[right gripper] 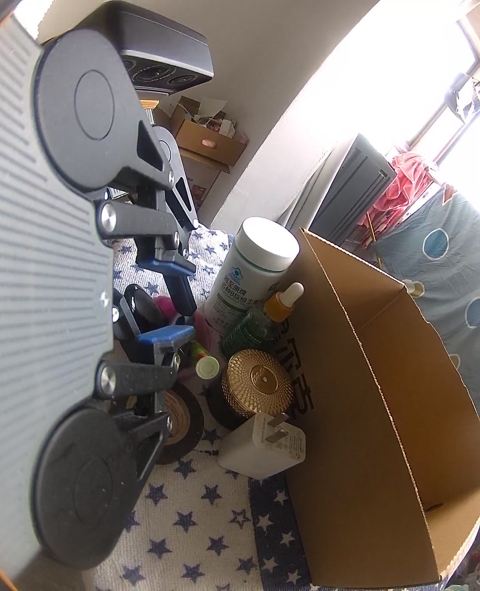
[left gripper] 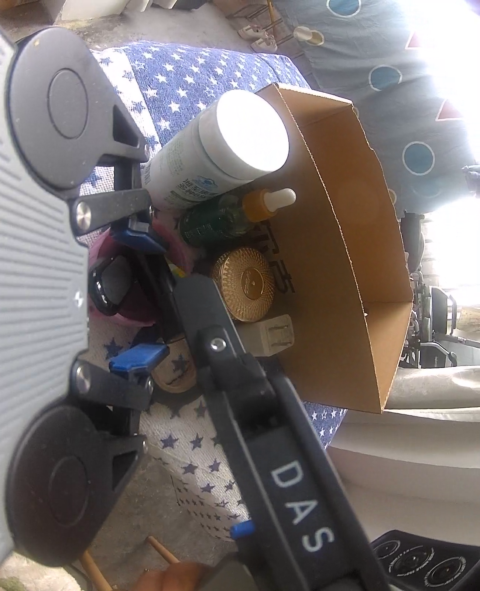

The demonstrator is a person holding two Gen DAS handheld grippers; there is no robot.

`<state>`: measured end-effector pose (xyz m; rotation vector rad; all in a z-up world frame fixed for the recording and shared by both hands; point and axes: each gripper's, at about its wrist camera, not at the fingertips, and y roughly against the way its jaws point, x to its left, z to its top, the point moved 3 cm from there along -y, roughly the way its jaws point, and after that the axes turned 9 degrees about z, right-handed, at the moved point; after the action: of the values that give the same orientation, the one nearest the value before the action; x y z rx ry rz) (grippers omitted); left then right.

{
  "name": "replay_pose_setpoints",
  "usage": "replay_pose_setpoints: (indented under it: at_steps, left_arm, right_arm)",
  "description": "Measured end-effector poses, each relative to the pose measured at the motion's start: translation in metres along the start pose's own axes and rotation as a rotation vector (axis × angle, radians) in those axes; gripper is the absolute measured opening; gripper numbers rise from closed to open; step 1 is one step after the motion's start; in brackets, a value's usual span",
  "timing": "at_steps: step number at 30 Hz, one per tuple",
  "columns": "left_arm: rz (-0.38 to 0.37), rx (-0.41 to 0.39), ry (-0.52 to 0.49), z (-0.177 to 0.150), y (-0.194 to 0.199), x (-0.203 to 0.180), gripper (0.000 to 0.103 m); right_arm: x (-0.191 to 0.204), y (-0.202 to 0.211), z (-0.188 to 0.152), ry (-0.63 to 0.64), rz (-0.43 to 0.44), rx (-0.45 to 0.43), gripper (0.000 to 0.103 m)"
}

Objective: Organize rigid objects
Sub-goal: 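Lower the left gripper into the pink bowl around the black flashlight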

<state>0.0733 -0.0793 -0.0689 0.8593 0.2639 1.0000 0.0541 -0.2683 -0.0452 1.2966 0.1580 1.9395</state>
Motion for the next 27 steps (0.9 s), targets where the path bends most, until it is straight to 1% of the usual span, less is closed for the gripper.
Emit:
replay_pose_setpoints:
  at_steps: [5,9,12,14,17,20,27]
  left_arm:
    - [0.002,0.002,0.006,-0.001,-0.004,0.002,0.061]
    - [0.0,0.002,0.016,-0.002,-0.008,0.004,0.065]
    - [-0.004,-0.002,0.022,-0.004,-0.009,0.007,0.067]
    - [0.007,-0.003,0.021,-0.005,-0.01,0.009,0.065]
    - [0.016,0.008,0.025,-0.006,-0.013,0.011,0.065]
    - [0.01,0.014,0.036,-0.008,-0.016,0.014,0.064]
    - [0.005,0.013,0.051,-0.007,-0.02,0.016,0.062]
  right_arm:
    - [-0.019,0.01,0.002,-0.079,-0.028,-0.044,0.032]
    - [-0.034,0.006,-0.003,-0.152,-0.019,-0.025,0.04]
    - [-0.035,-0.004,-0.006,-0.167,0.006,-0.005,0.041]
    - [-0.032,-0.009,-0.007,-0.149,0.005,-0.004,0.041]
    - [-0.029,-0.012,-0.003,-0.131,0.003,-0.018,0.037]
    - [-0.026,-0.011,-0.001,-0.116,0.01,-0.03,0.03]
    - [-0.021,-0.011,0.003,-0.105,0.041,-0.044,0.029]
